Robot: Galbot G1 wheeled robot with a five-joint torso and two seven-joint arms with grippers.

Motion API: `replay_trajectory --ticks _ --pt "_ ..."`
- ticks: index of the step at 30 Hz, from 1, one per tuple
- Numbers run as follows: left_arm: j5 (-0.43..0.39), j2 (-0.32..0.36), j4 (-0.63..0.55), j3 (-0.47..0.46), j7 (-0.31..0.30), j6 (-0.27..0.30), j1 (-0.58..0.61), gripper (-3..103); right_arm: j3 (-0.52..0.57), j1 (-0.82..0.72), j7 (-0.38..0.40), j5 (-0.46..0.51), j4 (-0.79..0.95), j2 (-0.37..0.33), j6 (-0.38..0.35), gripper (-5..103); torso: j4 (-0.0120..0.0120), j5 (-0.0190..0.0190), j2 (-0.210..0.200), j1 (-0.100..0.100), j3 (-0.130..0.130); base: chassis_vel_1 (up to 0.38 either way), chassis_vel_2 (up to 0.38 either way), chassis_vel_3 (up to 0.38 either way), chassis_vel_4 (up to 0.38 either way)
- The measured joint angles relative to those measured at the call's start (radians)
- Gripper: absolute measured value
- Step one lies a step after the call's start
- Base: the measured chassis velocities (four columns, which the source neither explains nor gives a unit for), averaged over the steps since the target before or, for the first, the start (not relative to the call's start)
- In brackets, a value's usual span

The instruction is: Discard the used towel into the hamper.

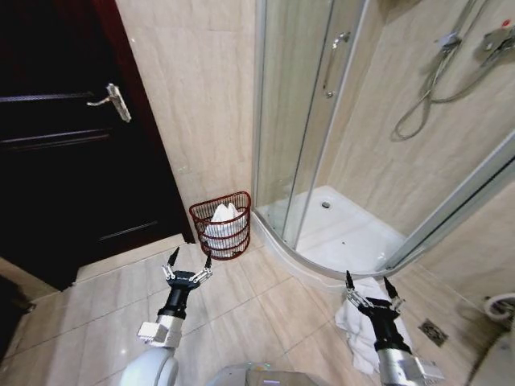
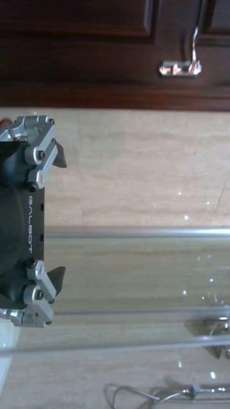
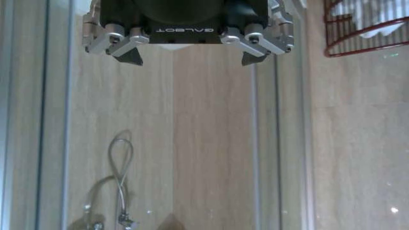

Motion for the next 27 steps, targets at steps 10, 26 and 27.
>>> replay_trajectory --ticks 10,26,27 --pt "0.011 -0.003 0.004 0.011 -0.001 0.005 -0.002 100 0.007 0.016 -0.001 0.004 -0.019 -0.006 -0.010 100 0.0000 0.0004 0.000 0.000 0.000 -0.217 -0.208 0.212 0.201" --pt "0.037 -0.003 0.024 0.028 -0.011 0.019 -0.005 100 0.001 0.029 0.006 0.011 -0.054 -0.006 -0.004 100 0.0000 -0.0002 0.000 0.000 0.000 -0.108 -0.105 0.074 0.075" --pt "0.037 -0.003 0.025 0.028 -0.009 0.018 -0.005 100 0.001 0.030 0.010 0.011 -0.056 -0.006 -0.003 100 -0.0002 -0.0003 0.000 0.000 0.000 0.034 0.021 -0.081 -0.053"
